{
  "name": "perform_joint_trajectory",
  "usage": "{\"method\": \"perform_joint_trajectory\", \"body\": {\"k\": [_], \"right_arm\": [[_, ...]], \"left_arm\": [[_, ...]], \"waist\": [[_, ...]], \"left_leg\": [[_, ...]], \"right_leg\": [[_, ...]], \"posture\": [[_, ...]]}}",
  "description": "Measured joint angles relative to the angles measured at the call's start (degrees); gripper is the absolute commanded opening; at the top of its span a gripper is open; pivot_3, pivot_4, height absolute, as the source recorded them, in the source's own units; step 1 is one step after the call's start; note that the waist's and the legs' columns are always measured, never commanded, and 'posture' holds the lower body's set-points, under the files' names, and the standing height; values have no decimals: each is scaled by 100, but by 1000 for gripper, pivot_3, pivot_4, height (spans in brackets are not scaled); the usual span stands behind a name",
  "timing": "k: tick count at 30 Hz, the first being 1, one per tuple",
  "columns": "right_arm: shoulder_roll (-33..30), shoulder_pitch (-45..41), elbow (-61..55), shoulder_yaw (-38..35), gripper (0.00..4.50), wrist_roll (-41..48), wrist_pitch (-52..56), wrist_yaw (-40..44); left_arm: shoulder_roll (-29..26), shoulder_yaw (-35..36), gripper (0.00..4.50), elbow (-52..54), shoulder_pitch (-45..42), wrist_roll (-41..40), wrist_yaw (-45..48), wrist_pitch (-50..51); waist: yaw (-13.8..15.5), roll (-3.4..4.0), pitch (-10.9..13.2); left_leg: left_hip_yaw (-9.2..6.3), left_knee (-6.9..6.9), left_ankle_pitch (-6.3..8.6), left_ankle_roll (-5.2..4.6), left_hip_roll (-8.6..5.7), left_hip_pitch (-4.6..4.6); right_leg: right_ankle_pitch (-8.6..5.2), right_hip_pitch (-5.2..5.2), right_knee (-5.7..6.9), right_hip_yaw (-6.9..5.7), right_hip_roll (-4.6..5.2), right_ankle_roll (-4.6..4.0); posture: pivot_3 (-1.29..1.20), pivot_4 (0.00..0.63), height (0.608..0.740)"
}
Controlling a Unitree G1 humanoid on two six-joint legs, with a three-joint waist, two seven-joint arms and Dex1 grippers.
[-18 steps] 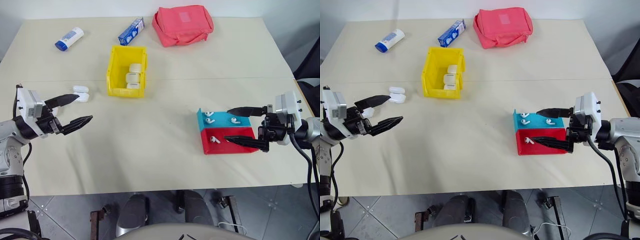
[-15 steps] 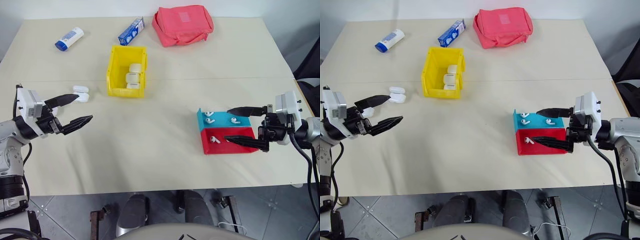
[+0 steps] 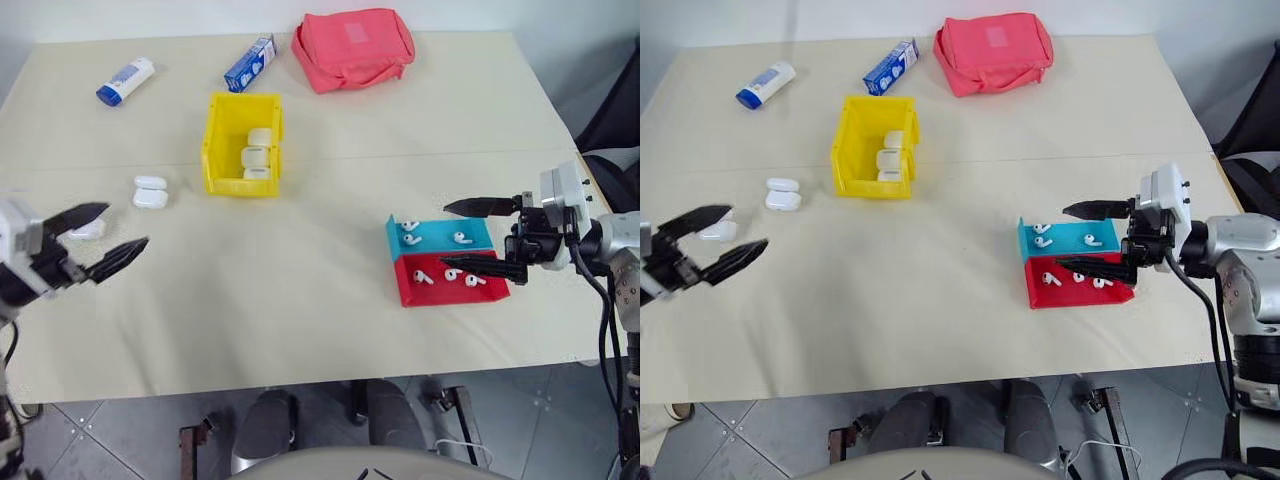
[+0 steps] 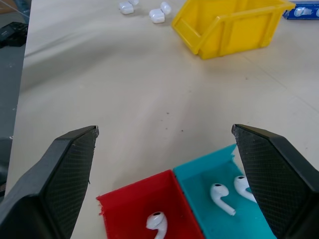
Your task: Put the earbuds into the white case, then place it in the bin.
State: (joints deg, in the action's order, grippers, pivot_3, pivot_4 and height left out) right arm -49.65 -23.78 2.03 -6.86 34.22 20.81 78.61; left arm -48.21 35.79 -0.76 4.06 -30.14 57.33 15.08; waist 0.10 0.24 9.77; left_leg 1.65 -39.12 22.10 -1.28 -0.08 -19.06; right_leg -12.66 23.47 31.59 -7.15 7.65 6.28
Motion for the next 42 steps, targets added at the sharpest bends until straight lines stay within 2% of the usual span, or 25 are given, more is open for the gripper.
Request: {"method": "perform_joint_trajectory", "body": {"k": [7, 9, 13, 18, 21, 25, 29, 33, 42], "right_arm": [[276, -533, 532, 338, 4500, -214, -205, 301], [337, -703, 686, 437, 4500, -281, -249, 377], [420, -845, 778, 448, 4500, -343, -342, 449], [538, -813, 730, 477, 4500, -361, -343, 466], [574, -770, 592, 478, 4500, -354, -337, 459], [644, -663, 457, 457, 4500, -342, -335, 442], [680, -552, 332, 421, 4500, -334, -332, 415], [674, -318, 126, 383, 4500, -322, -307, 329], [567, 1, -253, 247, 4500, -227, -181, 205]], "left_arm": [[3, 489, 4453, 93, 562, 45, -133, -51], [-1, 477, 4453, 289, 501, 269, -615, 101], [-270, 361, 4453, 645, 87, 568, -1708, 1159], [-1021, -543, 4453, 684, -1059, 817, -2778, 3609], [-1384, -1158, 4453, 520, -1819, 856, -3077, 4922], [-1625, -2275, 4453, -559, -3339, 1050, -3143, 5967], [-1639, -3320, 4453, -1648, -4426, 1382, -3052, 6174], [-1597, -4185, 4453, -2710, -5159, 1768, -2707, 5928], [-1029, -4724, 4453, -4915, -6284, 2507, -2269, 4957]], "waist": [[15, -5, -5], [12, -5, -5], [5, -8, -6], [-4, -4, -5], [-17, -5, -6], [-4, -12, -10], [-4, -17, -12], [-10, -23, -14], [9, -40, -14]], "left_leg": [[-2, 0, 9, -1, -2, -1], [-2, 0, 9, 0, -2, -1], [-2, 0, 9, 1, -2, -1], [2, 4, 8, -1, -10, 4], [5, 6, 7, -1, -11, 4], [17, 6, 4, 0, -14, 13], [33, 5, 4, -1, -13, 15], [46, 5, 3, -1, -14, 18], [68, -3, -1, -6, -20, 15]], "right_leg": [[-3, 3, 1, 2, 14, -5], [-3, 2, 2, 6, 13, -5], [-2, 2, 7, 10, 2, -5], [-3, 6, 20, 7, -12, -5], [-3, 11, 25, 3, -14, -5], [-3, 9, 32, -13, -14, -5], [-3, 11, 36, -23, -18, -5], [-3, 12, 36, -22, -24, -5], [-3, 10, 36, -25, -25, -4]], "posture": [[0, 150, 740], [0, 150, 740], [0, 150, 740], [0, 150, 740], [0, 150, 740], [0, 150, 740], [0, 150, 740], [0, 150, 740], [0, 150, 740]]}}
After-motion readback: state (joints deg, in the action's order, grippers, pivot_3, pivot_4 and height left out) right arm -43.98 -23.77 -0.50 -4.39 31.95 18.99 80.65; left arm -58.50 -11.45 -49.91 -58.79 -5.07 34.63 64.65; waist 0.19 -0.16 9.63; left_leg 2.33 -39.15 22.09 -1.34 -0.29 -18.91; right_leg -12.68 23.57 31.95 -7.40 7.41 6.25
